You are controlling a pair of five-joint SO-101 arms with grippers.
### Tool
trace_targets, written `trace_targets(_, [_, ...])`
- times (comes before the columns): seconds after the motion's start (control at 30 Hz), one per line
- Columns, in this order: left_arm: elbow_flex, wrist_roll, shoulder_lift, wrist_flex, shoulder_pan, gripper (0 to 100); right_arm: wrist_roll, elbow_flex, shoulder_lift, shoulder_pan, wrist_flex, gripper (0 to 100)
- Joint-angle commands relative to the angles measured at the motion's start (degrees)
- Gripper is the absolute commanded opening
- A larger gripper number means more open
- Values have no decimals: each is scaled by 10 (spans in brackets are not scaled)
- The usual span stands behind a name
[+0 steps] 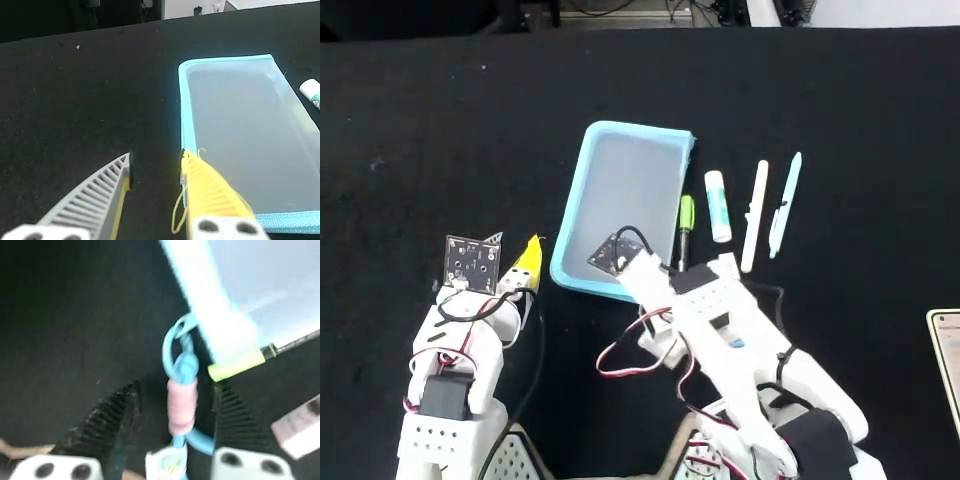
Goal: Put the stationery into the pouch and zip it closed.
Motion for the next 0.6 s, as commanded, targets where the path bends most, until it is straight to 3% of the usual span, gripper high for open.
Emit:
trace_targets(0.0, [13,-4,-4,1,-5,170,-6,12,0,-5,-49,185])
trace_targets(0.2, [13,-4,-4,1,-5,170,-2,15,-3,25,-11,8])
trace_targets(0.4, [13,-4,-4,1,-5,170,-1,-58,0,142,47,38])
trace_targets(0.57, [13,-4,-4,1,-5,170,-1,-57,1,143,78,208])
